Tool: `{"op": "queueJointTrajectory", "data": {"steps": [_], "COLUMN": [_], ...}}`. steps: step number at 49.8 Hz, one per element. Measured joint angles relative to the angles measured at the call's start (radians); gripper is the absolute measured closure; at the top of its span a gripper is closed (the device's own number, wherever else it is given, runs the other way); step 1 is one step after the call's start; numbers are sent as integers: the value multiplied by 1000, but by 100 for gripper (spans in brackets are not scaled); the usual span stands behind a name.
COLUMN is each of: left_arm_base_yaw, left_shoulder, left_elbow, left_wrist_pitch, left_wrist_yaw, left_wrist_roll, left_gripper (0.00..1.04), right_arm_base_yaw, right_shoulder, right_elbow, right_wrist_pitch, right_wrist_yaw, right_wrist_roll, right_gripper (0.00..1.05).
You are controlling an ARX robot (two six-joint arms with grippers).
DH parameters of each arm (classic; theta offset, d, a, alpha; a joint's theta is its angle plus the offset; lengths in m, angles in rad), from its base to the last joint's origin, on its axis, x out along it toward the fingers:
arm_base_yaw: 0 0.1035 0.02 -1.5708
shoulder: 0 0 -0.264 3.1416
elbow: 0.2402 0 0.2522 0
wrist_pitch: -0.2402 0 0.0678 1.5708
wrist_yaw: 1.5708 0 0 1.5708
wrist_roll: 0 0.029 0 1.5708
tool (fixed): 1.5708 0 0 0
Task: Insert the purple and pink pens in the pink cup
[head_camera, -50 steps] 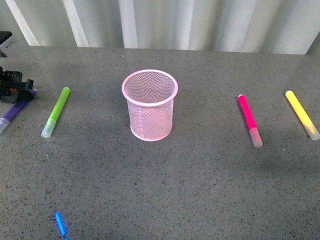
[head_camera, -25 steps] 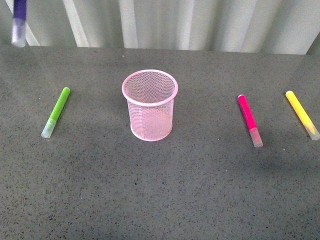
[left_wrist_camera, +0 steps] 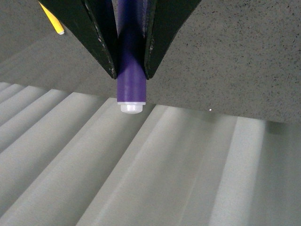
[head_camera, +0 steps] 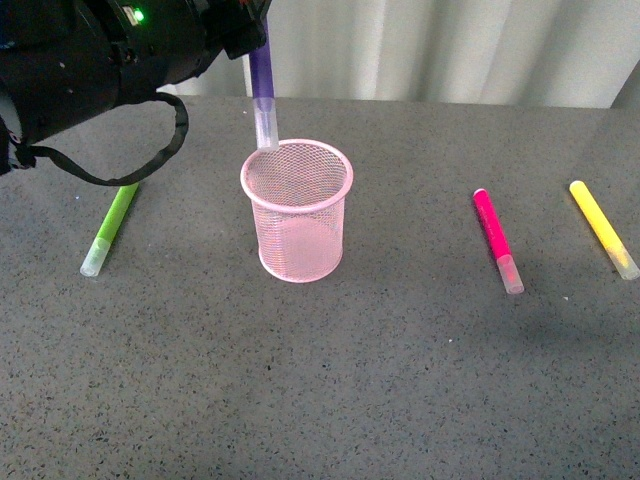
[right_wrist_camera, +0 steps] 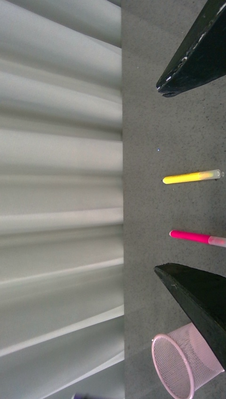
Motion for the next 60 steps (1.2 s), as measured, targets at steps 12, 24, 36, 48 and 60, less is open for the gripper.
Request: {"op": "queueJointTrajectory", "data": {"steps": [12, 24, 36, 48, 60], "left_arm_base_yaw": [9, -13, -26, -14, 2], "left_shoulder": [80, 92, 128, 146, 115], "left_elbow": [38, 37, 42, 66, 54], "left_wrist_pitch": [17, 35, 33, -13, -61], "left_wrist_yaw": [-41, -24, -16, 15, 41], "left_wrist_roll": [-41, -49, -49, -70, -113], "left_gripper": [92, 92, 92, 87, 45], "right_arm_base_yaw": [0, 0, 0, 0, 0], "right_shoulder": [0, 0, 0, 0, 0], "right_elbow": [0, 0, 0, 0, 0], "right_wrist_pitch": [0, 0, 0, 0, 0], "right_wrist_yaw": [0, 0, 0, 0, 0], "right_wrist_roll": [0, 0, 0, 0, 0], "right_gripper": [7, 7, 7, 7, 7]}}
